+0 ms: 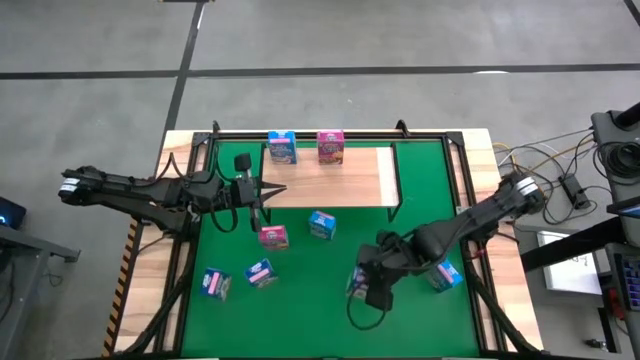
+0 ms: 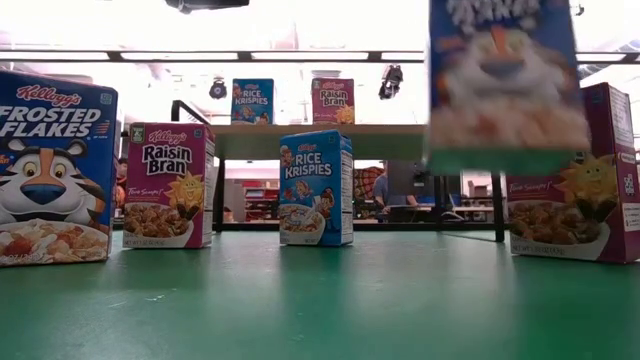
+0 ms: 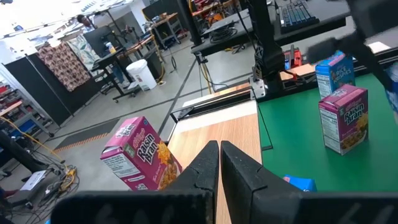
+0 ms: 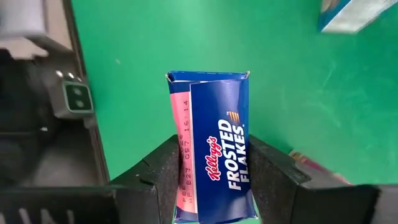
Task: Stack cereal on shelf
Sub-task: Put the right dark blue cereal box on the shelf
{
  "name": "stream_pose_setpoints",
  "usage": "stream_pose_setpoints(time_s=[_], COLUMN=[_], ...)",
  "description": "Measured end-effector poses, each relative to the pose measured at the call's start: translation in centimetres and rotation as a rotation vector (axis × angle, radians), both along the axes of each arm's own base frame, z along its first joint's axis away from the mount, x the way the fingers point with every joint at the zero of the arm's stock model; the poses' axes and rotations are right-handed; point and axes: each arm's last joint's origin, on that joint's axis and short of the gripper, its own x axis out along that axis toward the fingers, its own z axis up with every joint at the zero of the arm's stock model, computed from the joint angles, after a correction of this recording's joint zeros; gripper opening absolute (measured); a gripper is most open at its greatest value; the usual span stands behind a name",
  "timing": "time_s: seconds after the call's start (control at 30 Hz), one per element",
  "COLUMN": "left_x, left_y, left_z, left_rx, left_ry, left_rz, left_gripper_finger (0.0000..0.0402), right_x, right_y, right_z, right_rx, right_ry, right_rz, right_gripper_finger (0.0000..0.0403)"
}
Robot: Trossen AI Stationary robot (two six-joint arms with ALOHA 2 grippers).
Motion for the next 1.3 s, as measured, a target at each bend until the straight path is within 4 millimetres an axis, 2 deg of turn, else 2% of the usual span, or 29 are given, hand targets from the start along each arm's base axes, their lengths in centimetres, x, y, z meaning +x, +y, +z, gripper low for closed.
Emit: stream_pose_setpoints(time_s=[0.27,0.57,0.7,0.87,1.03,1.3], left_x=[0.0,0.0,0.0,0.0,0.0,0.0], left_y=[0.0,0.0,0.0,0.0,0.0,0.0], left_z=[0.1,0.2,0.2,0.1,0.1,0.1], left_rx=[-0.001,-0.006,-0.006,-0.005,-0.009,-0.015], left_ry=[-0.012,-0.019,-0.018,-0.016,-0.014,-0.013], left_rz=[0.000,0.000,0.000,0.000,0.000,0.001], left_gripper_finger=[0.0000,0.0000,0.0000,0.0000,0.0000,0.0000], right_x=[-0.7,-0.5,-1.0,-2.0,-2.2,-2.2], right_y=[-4.6,-10.3,-12.7,-15.2,-18.1,-21.9], right_z=[4.1,5.6,7.9,11.1,12.1,13.1], right_rx=[-0.016,-0.153,-0.217,-0.344,-0.408,-0.534], right_ry=[-0.200,-0.280,-0.291,-0.241,-0.120,-0.015], right_rz=[0.002,0.038,0.046,0.020,0.022,0.173], right_gripper_finger=[0.0155,0.0155,0.0155,0.0154,0.0154,0.0155])
